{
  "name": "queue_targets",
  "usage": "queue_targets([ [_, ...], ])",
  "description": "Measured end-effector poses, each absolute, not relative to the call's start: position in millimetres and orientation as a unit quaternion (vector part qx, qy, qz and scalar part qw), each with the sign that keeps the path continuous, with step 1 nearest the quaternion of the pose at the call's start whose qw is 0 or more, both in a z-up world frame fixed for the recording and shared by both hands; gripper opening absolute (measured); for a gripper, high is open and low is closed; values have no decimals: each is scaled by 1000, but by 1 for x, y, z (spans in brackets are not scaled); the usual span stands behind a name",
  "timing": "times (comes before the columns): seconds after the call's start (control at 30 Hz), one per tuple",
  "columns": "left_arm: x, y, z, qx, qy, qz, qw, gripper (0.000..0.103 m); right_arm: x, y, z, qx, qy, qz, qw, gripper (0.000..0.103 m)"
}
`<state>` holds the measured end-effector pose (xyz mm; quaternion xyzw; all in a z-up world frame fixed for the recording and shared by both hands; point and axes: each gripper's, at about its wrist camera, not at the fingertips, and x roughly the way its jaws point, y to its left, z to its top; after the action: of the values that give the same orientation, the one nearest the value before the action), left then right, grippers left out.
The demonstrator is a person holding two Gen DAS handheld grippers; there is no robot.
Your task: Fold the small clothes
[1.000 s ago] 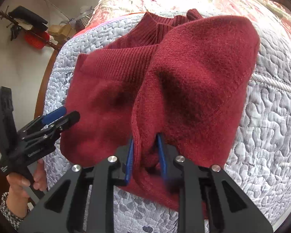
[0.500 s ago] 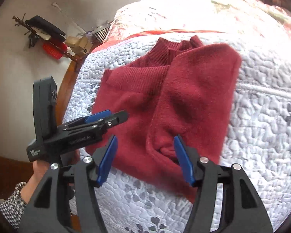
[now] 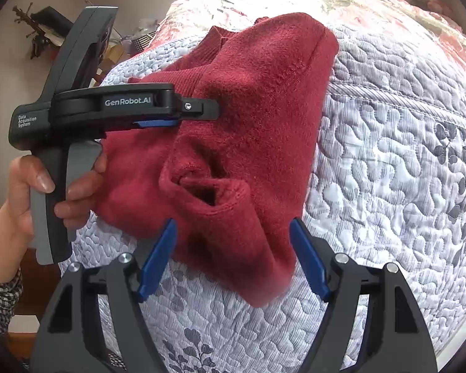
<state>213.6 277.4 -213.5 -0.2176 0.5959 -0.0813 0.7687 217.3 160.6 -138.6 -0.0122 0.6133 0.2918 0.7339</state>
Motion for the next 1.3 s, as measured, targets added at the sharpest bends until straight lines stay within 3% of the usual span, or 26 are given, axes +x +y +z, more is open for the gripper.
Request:
queue_targets([
  [0.03, 217, 276, -216, -219, 599, -81, 766, 74, 219, 161, -141, -9, 612, 296, 734, 69],
  [0.07, 219, 274, -217, -220, 600, -82, 765, 74, 221, 161, -142, -3, 609, 305, 732, 59],
  [0.13, 224, 271, -219, -221, 600, -84, 764, 72, 223, 166, -146, 13, 611, 322, 723, 25],
  [0.17, 226, 269, -219, -219, 600, -83, 765, 66, 223, 167, -147, 21, 613, 330, 717, 18],
  [0.23, 229, 266, -218, -222, 600, -89, 764, 53, 216, 171, -145, 33, 611, 348, 710, 14],
  [0.27, 230, 265, -216, -223, 596, -89, 766, 42, 210, 174, -142, 30, 606, 357, 710, 14],
  [0.33, 230, 266, -210, -228, 584, -101, 772, 30, 196, 182, -140, 32, 599, 371, 709, 16],
  [0.47, 229, 269, -208, -225, 575, -105, 779, 24, 178, 202, -164, 31, 617, 375, 691, 23],
  [0.6, 227, 274, -223, -218, 585, -96, 775, 24, 179, 210, -200, 60, 648, 349, 674, 28],
  [0.7, 225, 278, -226, -229, 587, -94, 771, 33, 185, 210, -213, 76, 660, 341, 665, 39],
  [0.77, 223, 279, -223, -218, 588, -90, 773, 40, 187, 211, -211, 77, 663, 349, 658, 55],
  [0.83, 219, 284, -214, -193, 588, -81, 781, 53, 184, 211, -199, 73, 656, 359, 660, 71],
  [0.87, 217, 286, -210, -183, 586, -77, 785, 67, 184, 208, -191, 77, 648, 364, 665, 72],
  [0.9, 215, 287, -207, -182, 583, -80, 788, 73, 183, 205, -184, 81, 641, 370, 668, 72],
  [1.07, 204, 287, -216, -208, 601, -99, 765, 73, 193, 174, -167, 60, 620, 325, 712, 72],
  [1.3, 191, 272, -235, -232, 619, -109, 742, 72, 211, 114, -184, 66, 631, 253, 730, 72],
])
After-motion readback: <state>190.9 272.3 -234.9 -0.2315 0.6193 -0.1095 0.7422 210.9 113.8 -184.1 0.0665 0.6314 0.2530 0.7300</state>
